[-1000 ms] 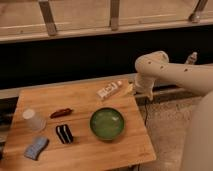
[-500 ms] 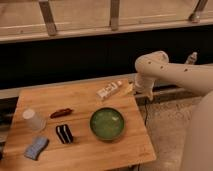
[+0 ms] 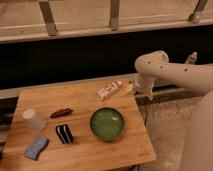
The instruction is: Place the ceramic cup over the eraser
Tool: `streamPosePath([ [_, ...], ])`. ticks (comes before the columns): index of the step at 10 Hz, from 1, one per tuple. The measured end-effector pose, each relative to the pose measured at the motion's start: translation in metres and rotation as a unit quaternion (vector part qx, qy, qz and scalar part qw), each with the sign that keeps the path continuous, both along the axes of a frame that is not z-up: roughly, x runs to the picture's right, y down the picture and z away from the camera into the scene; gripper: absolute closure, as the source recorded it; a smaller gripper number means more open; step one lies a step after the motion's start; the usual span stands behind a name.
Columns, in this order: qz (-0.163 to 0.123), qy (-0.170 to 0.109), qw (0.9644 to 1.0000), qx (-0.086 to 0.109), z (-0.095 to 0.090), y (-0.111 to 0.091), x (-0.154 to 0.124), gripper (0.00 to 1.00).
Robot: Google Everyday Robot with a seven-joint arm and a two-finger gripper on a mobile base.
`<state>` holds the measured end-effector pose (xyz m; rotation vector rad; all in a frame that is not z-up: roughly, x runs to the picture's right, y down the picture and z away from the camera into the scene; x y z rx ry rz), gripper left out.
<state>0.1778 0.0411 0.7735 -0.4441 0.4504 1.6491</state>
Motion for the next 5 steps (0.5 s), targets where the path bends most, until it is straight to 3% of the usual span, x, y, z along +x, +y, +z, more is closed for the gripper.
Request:
streamPosePath([
  [2, -0.019, -0.014, 0.9996, 0.016, 0.001, -0.025, -0.011, 0.2],
  [4, -0.043, -0.031, 0.9982, 0.027, 0.0, -0.048, -0.042, 0.2],
  [5, -0.067, -0.045, 0.9962, 0.034, 0.001, -0.06, -0.071, 0.2],
])
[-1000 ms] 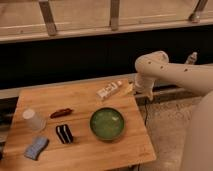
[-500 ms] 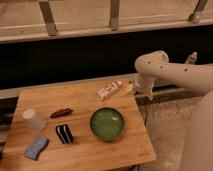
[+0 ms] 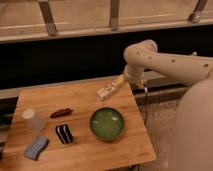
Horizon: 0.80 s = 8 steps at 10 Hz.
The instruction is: Place the ceramic cup over the eraser
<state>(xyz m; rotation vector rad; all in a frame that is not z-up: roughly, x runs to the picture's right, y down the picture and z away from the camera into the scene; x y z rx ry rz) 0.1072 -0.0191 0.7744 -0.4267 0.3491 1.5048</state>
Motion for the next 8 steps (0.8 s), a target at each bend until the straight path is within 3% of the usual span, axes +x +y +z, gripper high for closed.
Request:
streamPosePath([
  [3, -0.065, -0.044, 0.9968, 0.014, -0.006, -0.013, -0.077, 0.2],
  [5, -0.114, -0.08, 0.9899, 0.024, -0.02, -0.006, -0.137, 0.2],
  [6, -0.136, -0.107, 0.9845, 0.027, -0.034, 0.005, -0.177, 0.2],
  [8, -0.157, -0.141, 0.977, 0.03, -0.054, 0.02, -0.219, 0.2],
])
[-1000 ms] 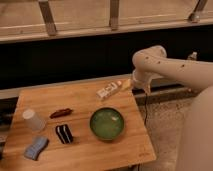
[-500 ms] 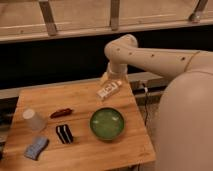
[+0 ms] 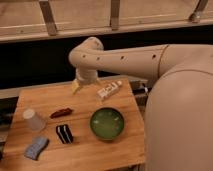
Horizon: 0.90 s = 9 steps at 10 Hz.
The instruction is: Place the ceramic cup over the eraser
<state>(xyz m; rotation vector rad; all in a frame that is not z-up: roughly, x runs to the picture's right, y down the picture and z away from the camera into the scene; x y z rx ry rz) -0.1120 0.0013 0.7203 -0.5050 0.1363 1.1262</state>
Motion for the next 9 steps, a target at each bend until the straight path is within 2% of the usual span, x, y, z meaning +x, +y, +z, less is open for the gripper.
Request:
streamPosePath([
  [7, -0.001, -0.003, 1.0, 0.0, -0.0021, 0.0019, -0.0032, 0.2],
  [9, -0.011, -0.012, 0.9998, 0.008, -0.004, -0.0005, -0.0069, 0.2],
])
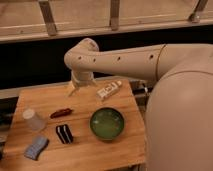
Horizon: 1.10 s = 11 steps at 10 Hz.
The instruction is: Place the ceramic cup over the eraser
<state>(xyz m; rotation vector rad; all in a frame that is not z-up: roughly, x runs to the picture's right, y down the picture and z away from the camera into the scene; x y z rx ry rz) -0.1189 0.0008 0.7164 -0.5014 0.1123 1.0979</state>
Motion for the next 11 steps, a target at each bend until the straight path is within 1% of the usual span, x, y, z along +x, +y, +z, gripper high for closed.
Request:
streamPosePath([
  [2, -0.022, -0.022, 0.9994, 0.013, -0.005, -0.008, -0.026, 0.2],
  [4, -0.046, -0.049, 0.9973, 0.03, -0.008, -0.022, -0.069, 0.2],
  [5, -0.059, -0.067, 0.9953, 0.038, -0.011, -0.03, -0.095, 0.2],
  [6, -0.073, -0.087, 0.9925, 0.045, -0.014, -0.035, -0.121, 0.2],
  [7, -0.089, -0.107, 0.989, 0.051, -0.019, -0.038, -0.143, 0.2],
  [8, -0.104, -0.128, 0.9848, 0.055, -0.028, -0.034, -0.163, 0.2],
  [9, -0.126, -0.154, 0.9785, 0.056, -0.041, -0.022, -0.184, 0.2],
  [10, -0.139, -0.167, 0.9746, 0.056, -0.05, -0.014, -0.196, 0.2],
  [11, -0.139, -0.166, 0.9746, 0.057, -0.049, -0.014, -0.195, 0.2],
])
